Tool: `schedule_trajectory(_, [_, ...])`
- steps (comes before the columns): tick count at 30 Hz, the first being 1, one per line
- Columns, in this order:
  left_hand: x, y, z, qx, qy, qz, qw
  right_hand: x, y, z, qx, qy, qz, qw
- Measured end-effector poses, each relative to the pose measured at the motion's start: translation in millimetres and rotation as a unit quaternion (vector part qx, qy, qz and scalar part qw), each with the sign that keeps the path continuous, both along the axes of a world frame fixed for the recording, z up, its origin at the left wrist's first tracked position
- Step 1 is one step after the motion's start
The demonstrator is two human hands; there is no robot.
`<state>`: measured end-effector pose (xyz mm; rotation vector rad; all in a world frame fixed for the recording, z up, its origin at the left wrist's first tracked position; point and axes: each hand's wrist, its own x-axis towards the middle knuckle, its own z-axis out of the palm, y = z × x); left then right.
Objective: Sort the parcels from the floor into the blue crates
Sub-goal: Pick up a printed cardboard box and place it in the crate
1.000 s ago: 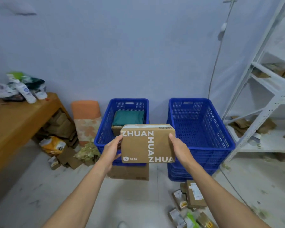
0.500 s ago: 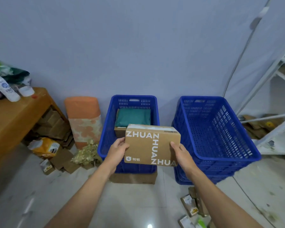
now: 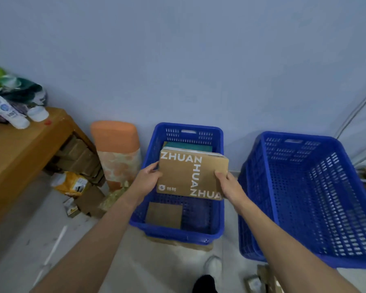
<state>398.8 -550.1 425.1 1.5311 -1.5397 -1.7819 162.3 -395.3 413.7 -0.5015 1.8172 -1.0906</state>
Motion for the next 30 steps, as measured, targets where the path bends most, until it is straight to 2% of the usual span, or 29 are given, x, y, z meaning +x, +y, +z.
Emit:
schedule_trajectory(3, [-6,-21,-13,0.011,-0.01,0.041,0.999,-11,-30,-23,0.017,-0.016,0.019,1.0])
schedule_trajectory(8, [-9,-42,-43,0.016,-0.058,0.051,0.997,-18,-64,-61,0.055,-0.016,0.053,0.997])
schedule_trajectory(16, [-9,-71,-121,0.075,-0.12,-0.008,0.99,-11,-93,-133,0.153,-0.024,0.061,0.986])
schedule_trajectory(21, [-6,-87,-174,0.097,-0.182,-0.054,0.977,8,-104,-195,0.188,-0.061,0.052,0.979])
schedule_trajectory(26, [-5,-108,-220,0.092,-0.234,-0.064,0.966,25,-122,-247,0.221,-0.046,0.044,0.973])
schedule_trajectory(30, [-6,-117,-250,0.06,-0.222,-0.075,0.97,31,-136,-280,0.24,-0.037,0.037,0.969])
